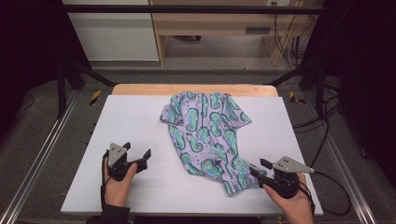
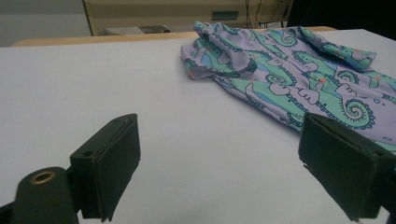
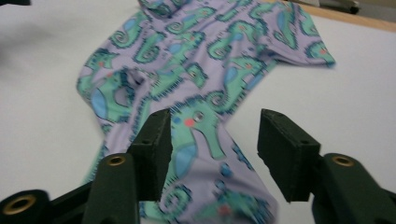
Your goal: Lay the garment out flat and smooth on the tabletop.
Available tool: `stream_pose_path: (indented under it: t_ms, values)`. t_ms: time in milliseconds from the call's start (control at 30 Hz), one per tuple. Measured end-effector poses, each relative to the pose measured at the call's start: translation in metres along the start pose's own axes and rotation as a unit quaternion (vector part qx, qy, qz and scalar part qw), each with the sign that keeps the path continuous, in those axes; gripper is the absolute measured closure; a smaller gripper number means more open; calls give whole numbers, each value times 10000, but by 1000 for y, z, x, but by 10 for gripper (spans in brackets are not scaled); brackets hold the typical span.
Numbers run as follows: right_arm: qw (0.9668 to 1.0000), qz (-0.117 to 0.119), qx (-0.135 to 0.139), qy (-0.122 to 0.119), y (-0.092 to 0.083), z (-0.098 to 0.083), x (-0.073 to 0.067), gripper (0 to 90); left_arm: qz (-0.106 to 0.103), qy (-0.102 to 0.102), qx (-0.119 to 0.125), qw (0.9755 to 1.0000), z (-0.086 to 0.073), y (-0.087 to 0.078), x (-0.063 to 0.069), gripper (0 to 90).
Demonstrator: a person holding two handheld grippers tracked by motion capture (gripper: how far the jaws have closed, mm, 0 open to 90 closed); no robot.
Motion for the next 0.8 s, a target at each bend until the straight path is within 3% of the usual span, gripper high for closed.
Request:
stream_pose_path:
  t_ms: [267,500,600,700,800]
  values:
    - [9977,501,-223,-386,34,22,-43,381,-25,20,-3,10000,0,0,1,129]
    - [9899,950,-659,-816,77,17,-87,463,-60,38,-9,10000,0,1,3,130]
    - [9879,912,-823,-947,91,14,-94,508,-76,38,-11,10000,0,1,3,131]
    - [9859,667,-1019,-1149,102,11,-94,554,-71,62,-10,10000,0,1,3,131]
    - [9814,522,-1238,-1375,108,8,-97,691,-83,72,-21,9999,0,1,4,131]
Point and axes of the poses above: each handheld gripper's, and its own axes: y roughly forward along the jaws, z roughly out of its top, x roughly to its right, the point moved 1 cm from there along y, roughly forward along the jaws, and after that the axes turned 4 degrees about x, right-handed, at the moved point
